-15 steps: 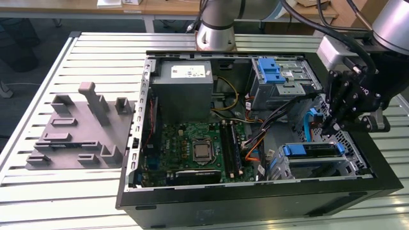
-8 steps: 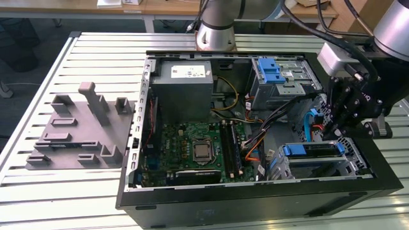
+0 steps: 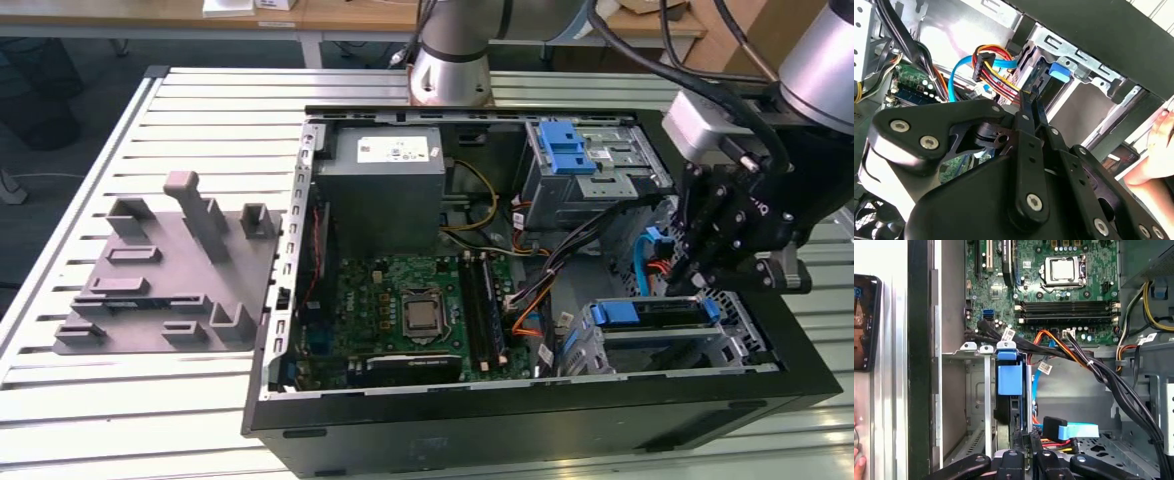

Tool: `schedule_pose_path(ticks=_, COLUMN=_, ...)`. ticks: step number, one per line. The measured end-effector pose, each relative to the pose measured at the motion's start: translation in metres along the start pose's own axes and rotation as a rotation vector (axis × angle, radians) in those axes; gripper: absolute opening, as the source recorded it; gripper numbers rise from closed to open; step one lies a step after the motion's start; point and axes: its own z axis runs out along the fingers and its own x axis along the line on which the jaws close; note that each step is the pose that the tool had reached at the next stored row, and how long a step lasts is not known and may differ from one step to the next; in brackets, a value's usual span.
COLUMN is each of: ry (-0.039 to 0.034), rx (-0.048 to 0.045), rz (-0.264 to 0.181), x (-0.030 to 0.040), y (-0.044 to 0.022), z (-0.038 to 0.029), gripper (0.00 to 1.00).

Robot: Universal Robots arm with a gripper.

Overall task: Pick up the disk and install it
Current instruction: 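Insert the first disk wire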

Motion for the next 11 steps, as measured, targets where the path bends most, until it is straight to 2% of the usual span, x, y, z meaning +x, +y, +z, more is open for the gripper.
schedule_pose_path(ticks=5, ry=-0.0004, rx=-0.0019, rz=0.000, x=0.0027, y=-0.0040, z=0.0037, gripper=0.16)
schedule_pose_path(ticks=11, ry=0.0000, rx=-0.0054, rz=0.000, x=0.0033, y=-0.0045, z=0.0060, gripper=0.16)
